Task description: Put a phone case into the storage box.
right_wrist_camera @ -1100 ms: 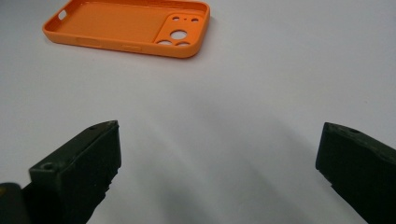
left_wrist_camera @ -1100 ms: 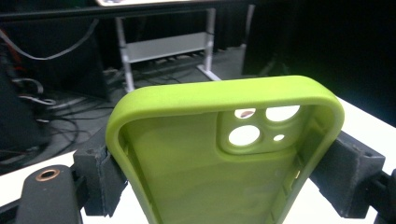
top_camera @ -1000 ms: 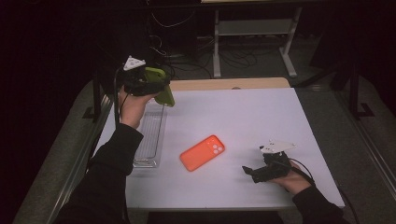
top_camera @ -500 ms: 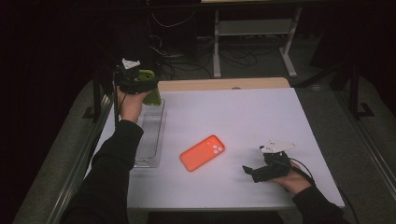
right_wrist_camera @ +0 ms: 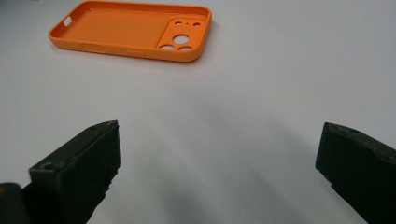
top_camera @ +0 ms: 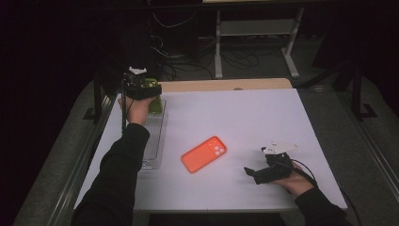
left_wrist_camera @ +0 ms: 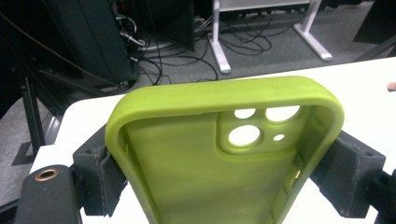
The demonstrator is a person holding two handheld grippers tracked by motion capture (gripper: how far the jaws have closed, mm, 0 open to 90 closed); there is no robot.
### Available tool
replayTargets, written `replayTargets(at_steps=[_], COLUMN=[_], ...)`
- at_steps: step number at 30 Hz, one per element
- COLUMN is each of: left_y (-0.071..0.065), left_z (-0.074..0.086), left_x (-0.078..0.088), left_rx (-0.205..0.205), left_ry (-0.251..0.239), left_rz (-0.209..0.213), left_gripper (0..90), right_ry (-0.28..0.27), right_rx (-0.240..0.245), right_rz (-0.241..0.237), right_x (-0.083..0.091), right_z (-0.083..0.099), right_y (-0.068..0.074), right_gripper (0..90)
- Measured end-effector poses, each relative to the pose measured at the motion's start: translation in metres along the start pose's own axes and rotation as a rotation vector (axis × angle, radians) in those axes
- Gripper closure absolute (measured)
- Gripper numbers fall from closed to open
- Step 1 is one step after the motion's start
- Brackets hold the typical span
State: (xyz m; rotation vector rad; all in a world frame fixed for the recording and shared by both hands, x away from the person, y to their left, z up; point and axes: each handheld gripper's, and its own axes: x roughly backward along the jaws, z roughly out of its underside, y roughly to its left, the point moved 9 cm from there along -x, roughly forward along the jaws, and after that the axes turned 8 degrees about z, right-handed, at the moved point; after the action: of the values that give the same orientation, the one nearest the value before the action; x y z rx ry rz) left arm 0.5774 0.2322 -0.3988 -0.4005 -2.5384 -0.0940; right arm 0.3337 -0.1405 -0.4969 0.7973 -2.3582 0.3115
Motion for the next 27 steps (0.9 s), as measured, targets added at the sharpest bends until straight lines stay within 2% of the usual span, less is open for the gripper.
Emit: replayTargets(at_steps=[2,4,8,10,13,17,22,24,27], left_y=[0.001,0.000,0.002,0.001,0.002,0.001,0.000,-0.001,0.000], left_z=[0.003,0.004,0.007,0.008,0.011,0.014,0.016,0.016,0.016], left_x=[-0.002,-0.005,-0.008,-0.010,-0.013,-0.017,-0.018,-0.018,-0.018], left_rx=[0.005,0.023,0.018,0.031,0.016,0.030,0.008,0.014,0.004], left_ry=[0.017,0.011,0.023,0.027,0.050,0.045,0.051,0.049,0.053], left_rz=[-0.001,0.003,-0.007,-0.001,-0.009,-0.013,-0.014,-0.015,-0.007], left_gripper=[15.1,15.1,15.0,14.9,14.8,14.7,14.2,13.6,7.6], right_ry=[-0.003,-0.004,-0.007,-0.007,-0.010,-0.013,-0.011,-0.012,-0.012], right_rx=[0.002,0.004,0.004,0.002,-0.004,-0.005,-0.002,0.003,-0.003], right_rz=[0.000,0.000,-0.001,-0.002,-0.005,-0.005,-0.005,-0.004,-0.004], right_x=[0.000,0.000,0.000,0.000,0.001,0.001,0.001,0.001,0.001], right_z=[0.000,0.000,-0.001,-0.001,-0.001,-0.002,-0.001,-0.001,-0.001], right_y=[0.000,-0.001,0.000,0.000,0.000,0.000,0.000,0.000,0.000], right_gripper=[0.0,0.0,0.0,0.0,0.0,0.0,0.0,0.0,0.0])
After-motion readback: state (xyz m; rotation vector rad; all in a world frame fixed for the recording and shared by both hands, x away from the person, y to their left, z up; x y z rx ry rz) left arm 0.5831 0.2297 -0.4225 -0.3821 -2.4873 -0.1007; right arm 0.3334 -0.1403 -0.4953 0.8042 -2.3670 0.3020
